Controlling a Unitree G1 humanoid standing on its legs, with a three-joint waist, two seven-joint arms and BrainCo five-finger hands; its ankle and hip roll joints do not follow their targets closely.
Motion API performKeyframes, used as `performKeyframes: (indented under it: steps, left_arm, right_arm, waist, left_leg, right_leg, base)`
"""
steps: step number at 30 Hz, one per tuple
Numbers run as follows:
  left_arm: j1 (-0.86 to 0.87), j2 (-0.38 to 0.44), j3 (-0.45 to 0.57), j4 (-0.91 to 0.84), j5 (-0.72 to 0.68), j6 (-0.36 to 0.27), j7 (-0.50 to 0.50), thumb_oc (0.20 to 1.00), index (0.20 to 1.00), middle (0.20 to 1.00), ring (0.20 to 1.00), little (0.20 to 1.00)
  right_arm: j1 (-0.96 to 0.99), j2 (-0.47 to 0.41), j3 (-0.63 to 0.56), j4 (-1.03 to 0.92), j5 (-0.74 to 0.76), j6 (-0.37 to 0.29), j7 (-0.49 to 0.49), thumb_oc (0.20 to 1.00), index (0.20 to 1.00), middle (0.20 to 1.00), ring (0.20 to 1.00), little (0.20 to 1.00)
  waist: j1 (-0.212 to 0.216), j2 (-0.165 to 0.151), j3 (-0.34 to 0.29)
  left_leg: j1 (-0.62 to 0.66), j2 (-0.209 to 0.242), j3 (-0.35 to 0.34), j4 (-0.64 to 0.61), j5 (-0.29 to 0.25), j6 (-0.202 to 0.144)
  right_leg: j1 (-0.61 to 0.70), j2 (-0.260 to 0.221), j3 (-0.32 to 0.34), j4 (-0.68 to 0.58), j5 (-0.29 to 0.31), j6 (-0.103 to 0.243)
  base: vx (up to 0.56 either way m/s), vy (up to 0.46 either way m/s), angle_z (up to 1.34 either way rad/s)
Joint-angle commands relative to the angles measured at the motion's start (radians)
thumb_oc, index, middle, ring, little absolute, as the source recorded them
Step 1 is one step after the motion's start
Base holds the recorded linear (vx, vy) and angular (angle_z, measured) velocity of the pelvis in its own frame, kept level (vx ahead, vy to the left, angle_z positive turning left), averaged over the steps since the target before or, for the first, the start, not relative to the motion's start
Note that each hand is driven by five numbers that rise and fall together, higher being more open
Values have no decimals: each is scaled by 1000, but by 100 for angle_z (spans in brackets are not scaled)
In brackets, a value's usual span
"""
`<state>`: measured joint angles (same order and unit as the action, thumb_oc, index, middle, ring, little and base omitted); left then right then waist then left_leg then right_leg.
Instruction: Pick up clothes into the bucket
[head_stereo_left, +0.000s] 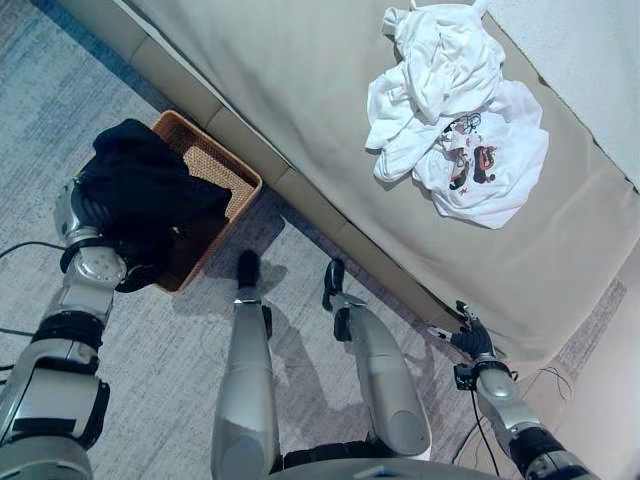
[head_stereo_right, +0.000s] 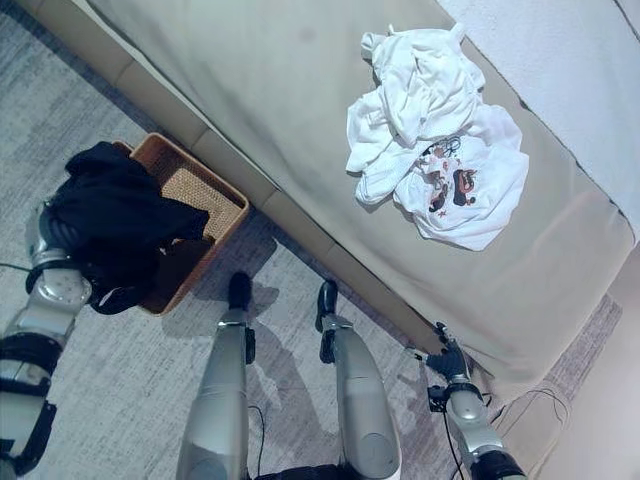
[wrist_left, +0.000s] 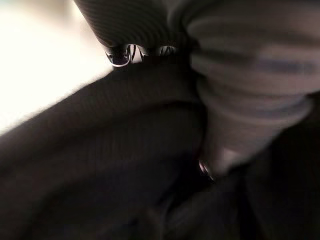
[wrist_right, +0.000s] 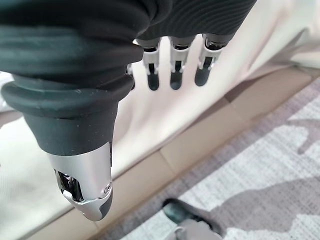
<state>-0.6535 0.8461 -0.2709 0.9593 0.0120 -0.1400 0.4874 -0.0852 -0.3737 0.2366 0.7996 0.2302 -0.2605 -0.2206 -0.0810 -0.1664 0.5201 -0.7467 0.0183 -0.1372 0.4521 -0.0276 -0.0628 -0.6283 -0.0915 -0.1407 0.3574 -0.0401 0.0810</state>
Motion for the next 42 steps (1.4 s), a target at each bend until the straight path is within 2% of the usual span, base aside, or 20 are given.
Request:
performKeyframes:
  steps: [1, 3, 6, 10, 15, 18, 19, 20, 23, 24, 25, 26, 30, 32, 35, 38, 41, 42]
  left_arm:
    - [-43, 144, 16, 19, 140, 33, 13, 1000, 1000, 1000, 1000, 1000]
    - [-32, 150, 21, -7, 153, 49, 18, 1000, 1000, 1000, 1000, 1000]
    - [20, 169, 49, -11, 200, 71, -30, 1000, 1000, 1000, 1000, 1000]
    - [94, 155, 95, -16, 212, 87, -61, 1000, 1000, 1000, 1000, 1000]
    - [204, 88, 164, -2, 180, 83, -108, 1000, 1000, 1000, 1000, 1000]
    - [255, 19, 190, -2, 172, 79, -108, 1000, 1000, 1000, 1000, 1000]
    - [256, 19, 190, -2, 173, 79, -108, 1000, 1000, 1000, 1000, 1000]
    - [311, -53, 221, -29, 142, 60, -92, 1000, 1000, 1000, 1000, 1000]
    - [392, -195, 275, -121, 12, -6, -63, 1000, 1000, 1000, 1000, 1000]
    - [393, -196, 275, -122, 13, -6, -63, 1000, 1000, 1000, 1000, 1000]
    - [436, -291, 268, -233, -35, -73, -36, 1000, 1000, 1000, 1000, 1000]
    - [447, -344, 235, -273, -41, -111, -10, 1000, 1000, 1000, 1000, 1000]
    - [463, -463, 83, -266, -52, -126, -83, 1000, 1000, 1000, 1000, 1000]
    - [463, -513, -5, -247, -57, -131, -126, 1000, 1000, 1000, 1000, 1000]
    - [472, -520, -198, -283, -1, -132, -224, 1000, 1000, 1000, 1000, 1000]
    - [463, -466, -406, -393, 57, -155, -365, 1000, 1000, 1000, 1000, 1000]
    - [451, -431, -485, -411, 87, -160, -410, 1000, 1000, 1000, 1000, 1000]
    - [451, -457, -478, -366, 92, -151, -403, 1000, 1000, 1000, 1000, 1000]
  right_arm:
    - [13, -35, 12, -43, 34, -32, -10, 1000, 1000, 1000, 1000, 1000]
    - [16, -39, 11, -46, 33, -36, -6, 1000, 1000, 1000, 1000, 1000]
    - [21, -44, 8, -39, 31, -23, 15, 1000, 1000, 1000, 1000, 1000]
    - [34, -68, -3, -95, 17, -15, 29, 1000, 1000, 1000, 1000, 1000]
    - [27, -113, -45, -211, -12, -13, 16, 1000, 1000, 1000, 1000, 1000]
    - [17, -136, -89, -281, -28, -17, -1, 1000, 1000, 1000, 1000, 1000]
    - [17, -137, -89, -282, -28, -17, -2, 1000, 1000, 1000, 1000, 1000]
    - [4, -151, -132, -337, -40, -25, -25, 1000, 1000, 1000, 1000, 1000]
    - [-17, -178, -208, -402, -79, -34, -88, 1000, 1000, 1000, 1000, 1000]
    - [-16, -178, -207, -403, -79, -34, -88, 1000, 1000, 1000, 1000, 1000]
    - [-37, -187, -247, -415, -113, -43, -137, 1000, 1000, 1000, 1000, 1000]
    - [-65, -194, -252, -402, -137, -46, -179, 1000, 1000, 1000, 1000, 1000]
    - [-162, -237, -287, -350, -219, -16, -266, 1000, 1000, 1000, 1000, 1000]
    - [-238, -273, -282, -264, -243, 8, -308, 1000, 1000, 1000, 1000, 1000]
    - [-421, -346, -214, -111, -271, 55, -355, 1000, 1000, 1000, 1000, 1000]
    - [-616, -435, -116, 86, -270, 85, -357, 1000, 1000, 1000, 1000, 1000]
    - [-773, -508, 24, 259, -299, 115, -299, 1000, 1000, 1000, 1000, 1000]
    - [-820, -516, 61, 304, -304, 119, -292, 1000, 1000, 1000, 1000, 1000]
  waist:
    - [9, -56, 0]
    - [12, -54, 0]
    - [21, -39, 0]
    - [29, -7, 0]
    - [39, 41, 0]
    - [43, 64, 0]
    - [42, 64, 0]
    - [48, 83, -2]
    - [59, 117, -22]
    - [58, 117, -22]
    - [66, 139, -40]
    - [74, 151, -49]
    - [88, 196, -81]
    - [99, 219, -94]
    - [110, 257, -104]
    - [120, 290, -115]
    - [123, 309, -114]
    - [119, 314, -110]
  left_leg:
    - [38, -27, 38, 17, -39, 50]
    - [41, -26, 41, 16, -40, 50]
    - [71, -25, 56, -3, -39, 53]
    - [115, -36, 65, -29, -35, 55]
    - [180, -50, 75, -68, -26, 55]
    - [222, -56, 73, -96, -18, 53]
    - [223, -56, 73, -97, -18, 53]
    - [263, -61, 72, -133, -8, 50]
    - [306, -66, 64, -194, 16, 45]
    - [307, -66, 63, -195, 16, 45]
    - [335, -70, 51, -239, 33, 42]
    - [350, -71, 41, -263, 44, 40]
    - [379, -82, 12, -315, 70, 40]
    - [388, -84, -2, -330, 78, 37]
    - [403, -87, -6, -346, 82, 35]
    - [411, -81, 0, -367, 88, 34]
    - [408, -75, 5, -387, 101, 29]
    - [406, -74, 5, -392, 107, 26]
  right_leg:
    - [34, -41, 41, -79, 89, 61]
    - [37, -41, 43, -83, 90, 62]
    - [55, -43, 53, -94, 89, 60]
    - [84, -53, 53, -93, 78, 54]
    - [129, -68, 53, -84, 61, 48]
    - [156, -75, 50, -80, 52, 45]
    - [156, -75, 49, -80, 52, 45]
    - [182, -80, 45, -83, 46, 43]
    - [209, -86, 32, -89, 35, 39]
    - [210, -87, 31, -90, 35, 39]
    - [221, -91, 19, -87, 24, 37]
    - [227, -91, 13, -81, 17, 34]
    - [235, -104, 0, -55, -10, 28]
    - [239, -108, -8, -38, -28, 24]
    - [230, -113, -5, 2, -54, 20]
    - [213, -108, 5, 24, -71, 17]
    - [190, -104, 9, 53, -87, 10]
    - [179, -105, 10, 67, -93, 7]
  base:
    - [0, 0, 0]
    - [13, 22, -4]
    - [4, 29, -12]
    - [2, 17, -11]
    - [-2, -5, -4]
    - [6, -26, 5]
    - [30, -37, 7]
    - [33, -34, 5]
    - [46, -64, 11]
    - [75, -76, 7]
    - [80, -86, 7]
    - [107, -107, 17]
    - [53, -94, 26]
    - [45, -109, 26]
    - [30, -55, 23]
    - [18, -17, 2]
    - [8, -57, -7]
    - [-7, -62, 4]
